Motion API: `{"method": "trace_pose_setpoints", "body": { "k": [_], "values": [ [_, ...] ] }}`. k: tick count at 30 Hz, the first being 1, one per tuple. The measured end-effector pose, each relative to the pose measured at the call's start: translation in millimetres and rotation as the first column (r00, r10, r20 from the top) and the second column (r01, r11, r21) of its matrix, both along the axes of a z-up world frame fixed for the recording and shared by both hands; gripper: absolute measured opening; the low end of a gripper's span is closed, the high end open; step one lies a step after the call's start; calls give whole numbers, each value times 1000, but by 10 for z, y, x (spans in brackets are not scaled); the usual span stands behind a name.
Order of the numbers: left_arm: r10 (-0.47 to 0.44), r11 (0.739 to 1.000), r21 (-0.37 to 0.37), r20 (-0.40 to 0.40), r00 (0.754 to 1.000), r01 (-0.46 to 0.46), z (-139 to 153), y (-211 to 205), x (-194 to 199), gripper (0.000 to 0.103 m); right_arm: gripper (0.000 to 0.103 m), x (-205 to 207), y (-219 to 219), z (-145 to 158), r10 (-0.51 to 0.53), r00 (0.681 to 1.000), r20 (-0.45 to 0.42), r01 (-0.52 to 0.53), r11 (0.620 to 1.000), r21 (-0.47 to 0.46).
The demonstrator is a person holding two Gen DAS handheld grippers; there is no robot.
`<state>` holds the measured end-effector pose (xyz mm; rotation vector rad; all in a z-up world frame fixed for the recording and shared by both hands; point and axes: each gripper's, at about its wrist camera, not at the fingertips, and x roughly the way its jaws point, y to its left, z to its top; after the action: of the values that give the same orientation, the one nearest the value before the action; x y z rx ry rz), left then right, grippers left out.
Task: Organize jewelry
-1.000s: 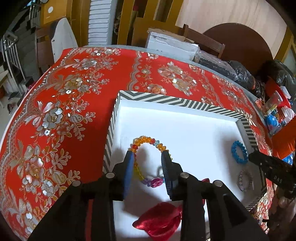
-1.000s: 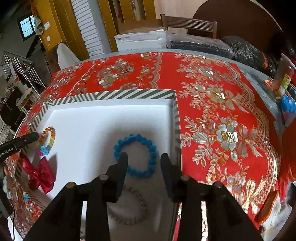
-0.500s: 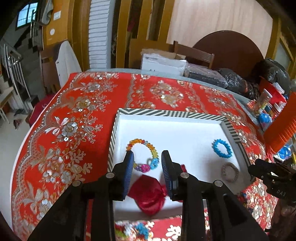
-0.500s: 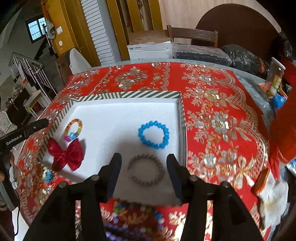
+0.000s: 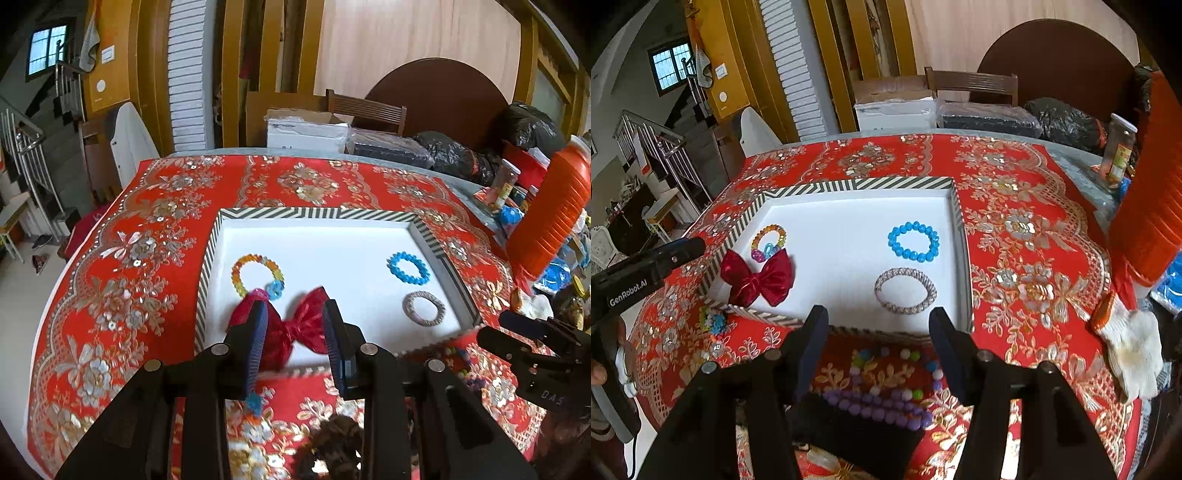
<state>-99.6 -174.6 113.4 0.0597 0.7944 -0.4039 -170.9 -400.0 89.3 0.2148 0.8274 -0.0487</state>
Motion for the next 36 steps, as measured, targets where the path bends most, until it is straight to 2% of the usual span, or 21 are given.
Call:
{"method": "trace_pose_setpoints", "body": {
  "k": [9,20,36],
  "values": [
    [-38,997,-69,-42,998,35,18,54,-282,20,62,-95,49,-53,-10,1000,1,10,1000,10],
    [-53,997,-51,-61,997,50,17,126,-475,20,63,-104,28,-134,3,1000,-11,-3,1000,17],
    [-105,993,-68,-91,990,99,25,54,-569,20,64,-91,100,-158,32,999,-24,-32,999,16]
  ]
}}
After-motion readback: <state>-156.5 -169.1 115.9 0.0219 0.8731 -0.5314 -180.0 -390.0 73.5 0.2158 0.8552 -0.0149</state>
